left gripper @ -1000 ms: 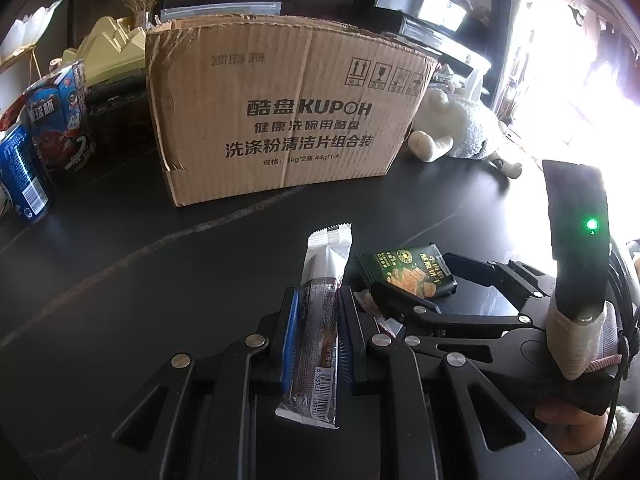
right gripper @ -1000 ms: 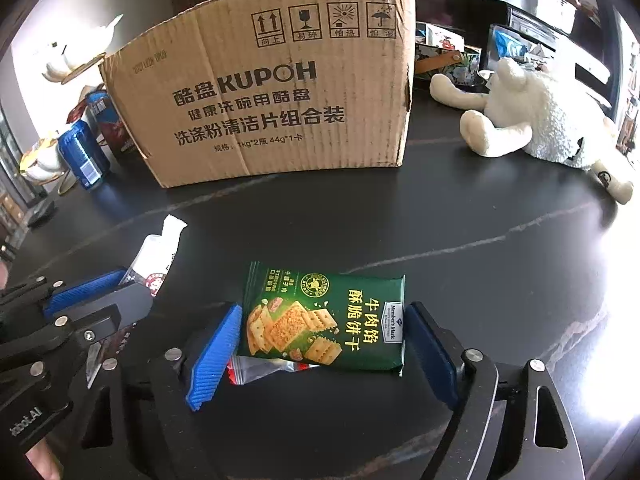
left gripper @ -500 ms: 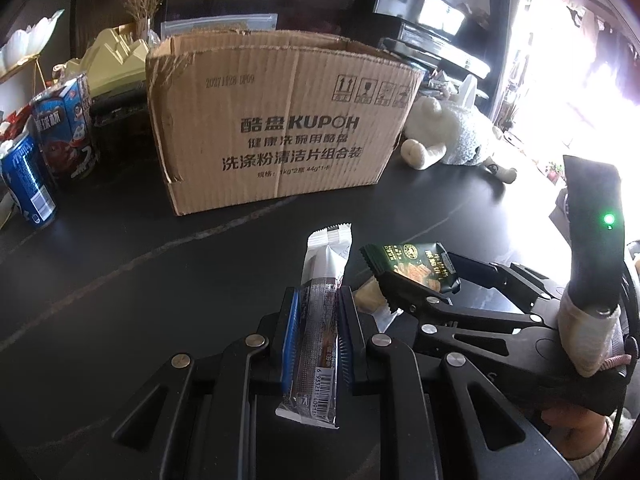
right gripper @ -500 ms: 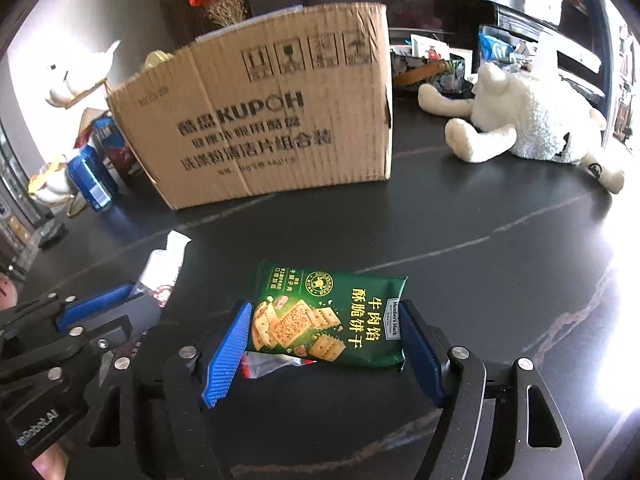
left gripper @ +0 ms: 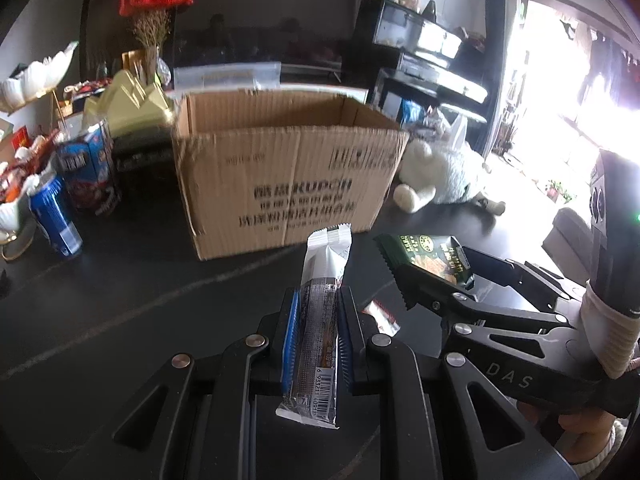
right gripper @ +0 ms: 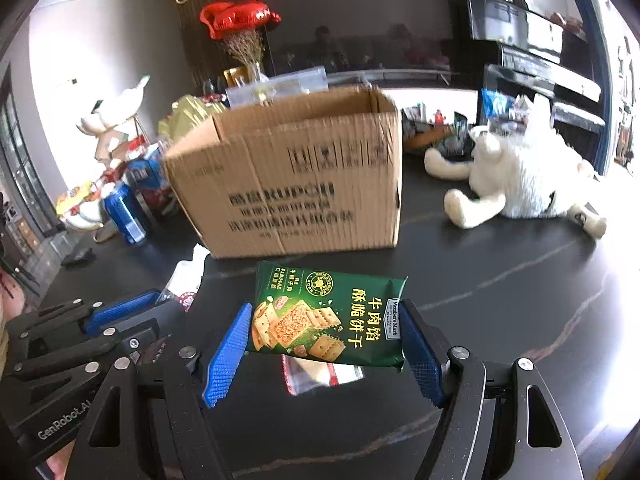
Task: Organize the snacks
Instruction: 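Carry silver bar and green cracker packet up over the cardboard box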
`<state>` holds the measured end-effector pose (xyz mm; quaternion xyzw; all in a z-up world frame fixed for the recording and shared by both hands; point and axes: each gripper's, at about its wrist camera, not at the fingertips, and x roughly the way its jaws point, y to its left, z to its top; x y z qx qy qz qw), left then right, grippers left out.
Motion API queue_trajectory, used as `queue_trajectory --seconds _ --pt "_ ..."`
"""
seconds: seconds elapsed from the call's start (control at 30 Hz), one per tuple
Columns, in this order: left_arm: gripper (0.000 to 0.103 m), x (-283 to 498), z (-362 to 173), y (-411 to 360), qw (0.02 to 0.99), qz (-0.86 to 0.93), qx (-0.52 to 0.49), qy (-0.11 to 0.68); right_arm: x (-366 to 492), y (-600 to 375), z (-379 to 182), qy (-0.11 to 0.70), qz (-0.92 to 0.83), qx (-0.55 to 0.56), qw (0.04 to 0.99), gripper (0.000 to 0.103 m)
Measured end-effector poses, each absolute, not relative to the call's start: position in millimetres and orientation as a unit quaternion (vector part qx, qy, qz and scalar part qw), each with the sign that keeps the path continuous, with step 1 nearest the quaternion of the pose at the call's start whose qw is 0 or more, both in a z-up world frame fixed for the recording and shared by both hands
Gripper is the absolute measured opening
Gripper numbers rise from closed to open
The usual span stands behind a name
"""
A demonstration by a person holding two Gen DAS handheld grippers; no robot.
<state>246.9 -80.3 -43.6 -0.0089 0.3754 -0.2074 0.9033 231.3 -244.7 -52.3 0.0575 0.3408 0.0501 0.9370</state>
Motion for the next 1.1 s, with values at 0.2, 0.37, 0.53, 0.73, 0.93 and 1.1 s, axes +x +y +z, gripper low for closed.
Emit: queue_trajectory --seconds 0.2,0.37,0.53,0.73,0.93,1.1 --pt "0.019 251.1 -15.1 -75.1 0.915 -0.204 -0.008 0.349 233.6 -245.6 -24.6 0.317 0.05 0.054 0.946 0.073" --pt "0.019 260.7 6.1 -73.0 0.922 -0.201 -0.005 0.33 239.2 -244.9 -3.3 0.299 0.054 0.057 0.951 0.074" --pt "0.019 274.0 22.6 -69.4 0.925 -0.2 -0.012 0.323 248.1 -241.3 19.0 0.279 0.055 0.051 0.957 0.073" --pt "0.019 297.1 42.9 -68.0 0.929 -0.198 -0.005 0.313 268.3 -238.6 39.6 0.27 0.06 0.047 0.96 0.074" --pt "0.019 325.6 53.4 -68.8 0.929 -0.191 0.003 0.316 296.7 -234.9 52.1 0.27 0.061 0.023 0.961 0.074" --pt "0.019 353.4 54.7 -73.4 0.929 -0.184 0.016 0.319 321.9 -235.5 52.6 0.276 0.057 0.005 0.959 0.074"
